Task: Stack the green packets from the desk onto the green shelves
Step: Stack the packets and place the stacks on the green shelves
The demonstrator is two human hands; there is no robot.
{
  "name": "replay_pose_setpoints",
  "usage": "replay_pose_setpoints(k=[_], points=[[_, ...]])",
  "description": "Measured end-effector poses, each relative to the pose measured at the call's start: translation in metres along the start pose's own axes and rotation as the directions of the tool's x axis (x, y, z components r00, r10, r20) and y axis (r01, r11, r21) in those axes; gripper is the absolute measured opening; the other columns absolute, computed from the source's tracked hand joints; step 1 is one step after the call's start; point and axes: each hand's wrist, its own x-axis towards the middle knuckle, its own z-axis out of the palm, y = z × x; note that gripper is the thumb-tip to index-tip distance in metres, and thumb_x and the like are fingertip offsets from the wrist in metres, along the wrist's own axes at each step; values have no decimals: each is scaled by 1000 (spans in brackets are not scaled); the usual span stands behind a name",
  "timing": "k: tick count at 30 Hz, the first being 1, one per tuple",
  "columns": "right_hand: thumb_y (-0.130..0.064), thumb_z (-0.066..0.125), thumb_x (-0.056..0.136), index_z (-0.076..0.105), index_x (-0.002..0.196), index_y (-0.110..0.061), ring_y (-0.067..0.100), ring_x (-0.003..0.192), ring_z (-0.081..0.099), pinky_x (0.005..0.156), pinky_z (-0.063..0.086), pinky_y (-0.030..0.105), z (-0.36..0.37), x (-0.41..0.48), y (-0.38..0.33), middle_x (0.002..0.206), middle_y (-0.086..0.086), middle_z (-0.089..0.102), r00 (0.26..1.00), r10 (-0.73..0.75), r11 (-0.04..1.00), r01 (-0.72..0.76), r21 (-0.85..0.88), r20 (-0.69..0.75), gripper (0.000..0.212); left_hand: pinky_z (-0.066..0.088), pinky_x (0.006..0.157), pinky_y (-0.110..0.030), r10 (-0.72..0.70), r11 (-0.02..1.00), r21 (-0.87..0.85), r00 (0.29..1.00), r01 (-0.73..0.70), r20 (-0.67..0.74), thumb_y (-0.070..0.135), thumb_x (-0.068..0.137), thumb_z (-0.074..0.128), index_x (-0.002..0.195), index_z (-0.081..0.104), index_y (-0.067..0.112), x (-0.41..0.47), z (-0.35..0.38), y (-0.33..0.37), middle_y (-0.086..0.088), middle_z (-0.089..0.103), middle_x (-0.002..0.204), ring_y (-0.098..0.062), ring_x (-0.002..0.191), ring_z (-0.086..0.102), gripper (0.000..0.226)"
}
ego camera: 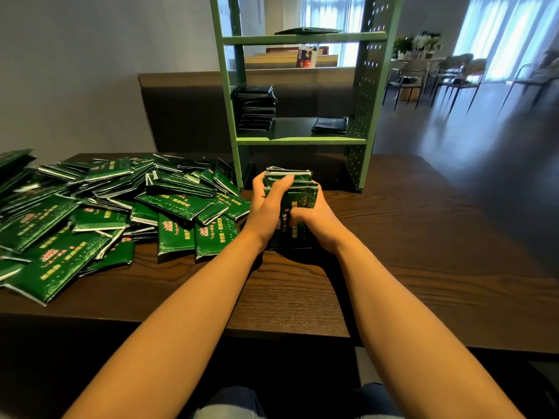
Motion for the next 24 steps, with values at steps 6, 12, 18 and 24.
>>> replay_pose_setpoints(k=[6,12,18,24], points=[[-17,73,58,43,142,-15,14,112,65,87,56,27,1,-5,-9,125,6,64,997,-69,994,66,-88,-35,89,58,88,-41,-22,998,57,984,32,-175,67,72,70,135,41,20,4,2,6,-9,64,121,-20,104,68,84],[-17,73,80,25,154,-17,9,111,59,83,48,22,-1,-3,-34,121,-7,54,994,-57,941,85,-327,97,88,55,93,-49,-259,955,-198,947,221,-189,90,40,71,145,42,24,9,-5,13,-7,65,127,-24,108,68,128],[-27,77,88,33,153,-15,17,104,59,81,46,25,-14,-2,-72,125,4,57,989,7,721,96,-686,145,79,51,92,-31,86,994,83,964,-67,-251,61,83,56,122,54,22,2,-12,35,0,60,120,-9,105,59,55],[-32,87,79,35,150,-14,25,115,57,98,50,40,-17,2,-78,131,7,56,955,214,519,67,-852,205,89,41,105,-31,-50,572,769,924,-285,379,24,79,63,152,29,16,3,-26,66,-8,43,147,-20,132,44,81]])
